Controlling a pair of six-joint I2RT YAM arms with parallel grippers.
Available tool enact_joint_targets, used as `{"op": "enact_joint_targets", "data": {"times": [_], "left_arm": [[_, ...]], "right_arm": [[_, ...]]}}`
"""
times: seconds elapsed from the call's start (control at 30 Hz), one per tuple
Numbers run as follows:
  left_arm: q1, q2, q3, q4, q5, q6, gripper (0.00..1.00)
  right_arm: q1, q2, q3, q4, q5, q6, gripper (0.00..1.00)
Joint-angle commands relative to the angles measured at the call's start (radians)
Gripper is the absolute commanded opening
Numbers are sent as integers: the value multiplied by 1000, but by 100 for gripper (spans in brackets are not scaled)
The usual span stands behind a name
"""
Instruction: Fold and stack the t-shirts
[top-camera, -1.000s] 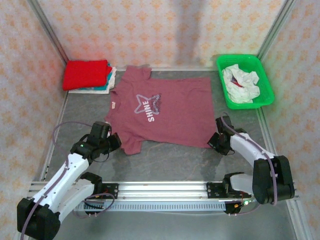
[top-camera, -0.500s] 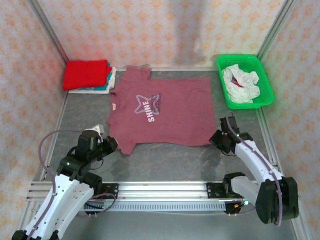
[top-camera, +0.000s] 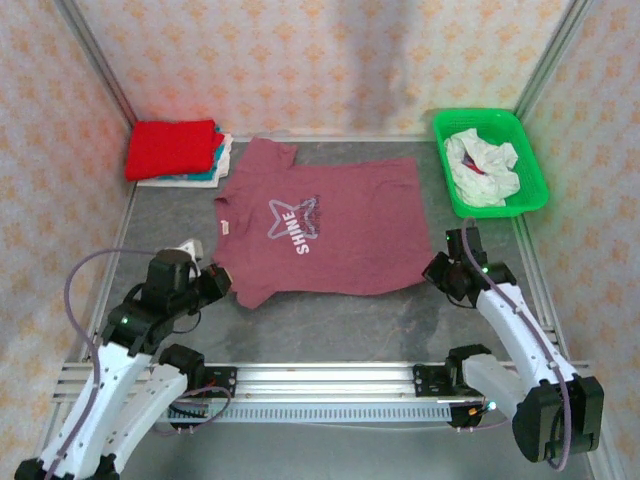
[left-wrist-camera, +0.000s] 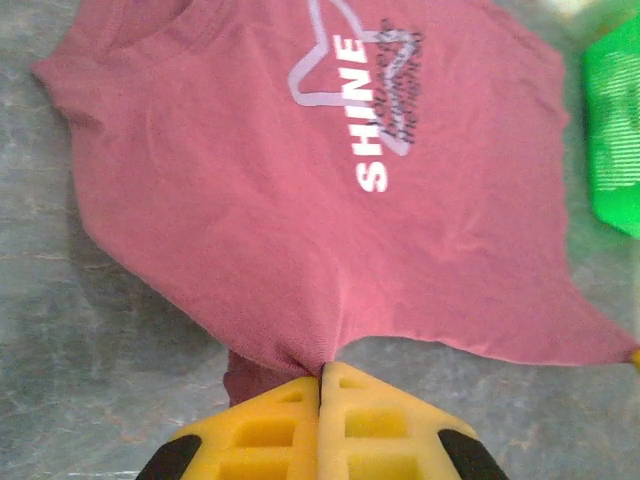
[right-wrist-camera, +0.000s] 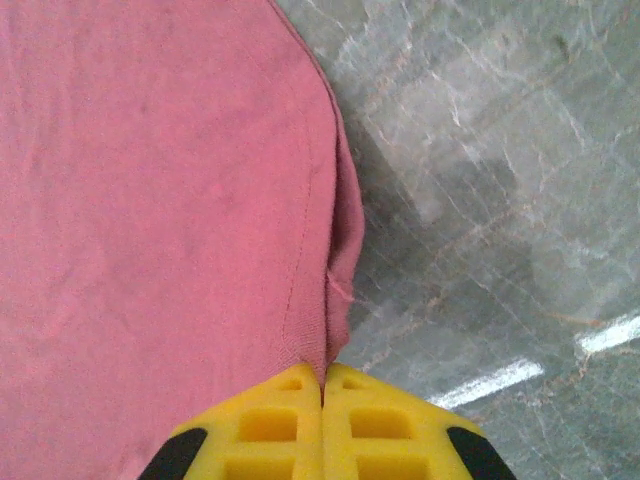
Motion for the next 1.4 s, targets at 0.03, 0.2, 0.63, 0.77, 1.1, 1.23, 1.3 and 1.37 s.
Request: {"op": "enact_joint_targets", "data": {"times": [0.03, 0.2, 0.63, 0.77, 1.1, 1.23, 1.3, 1.37], "left_arm": [[4, 92, 43, 55, -74, 52, 0], [63, 295, 147, 83, -33, 151, 0], [186, 567, 329, 94, -44, 333, 0], [195, 653, 385, 104, -62, 378, 0], [195, 839, 536, 74, -81, 455, 0], [195, 891, 562, 83, -86, 463, 0], [196, 911, 569, 87, -87, 464, 0], [197, 927, 578, 95, -85, 463, 0]], "right_arm": [[4, 54, 73, 1, 65, -36, 0], [2, 155, 143, 51, 105, -61, 0], [-9, 424, 328, 123, 131, -115, 0], [-20, 473, 360, 139, 148, -121, 0], [-28, 580, 406, 174, 158, -117, 0], [-29, 607, 412, 187, 154, -113, 0], [-31, 613, 413, 188, 157, -113, 0], [-35, 616, 413, 191, 159, -113, 0]]}}
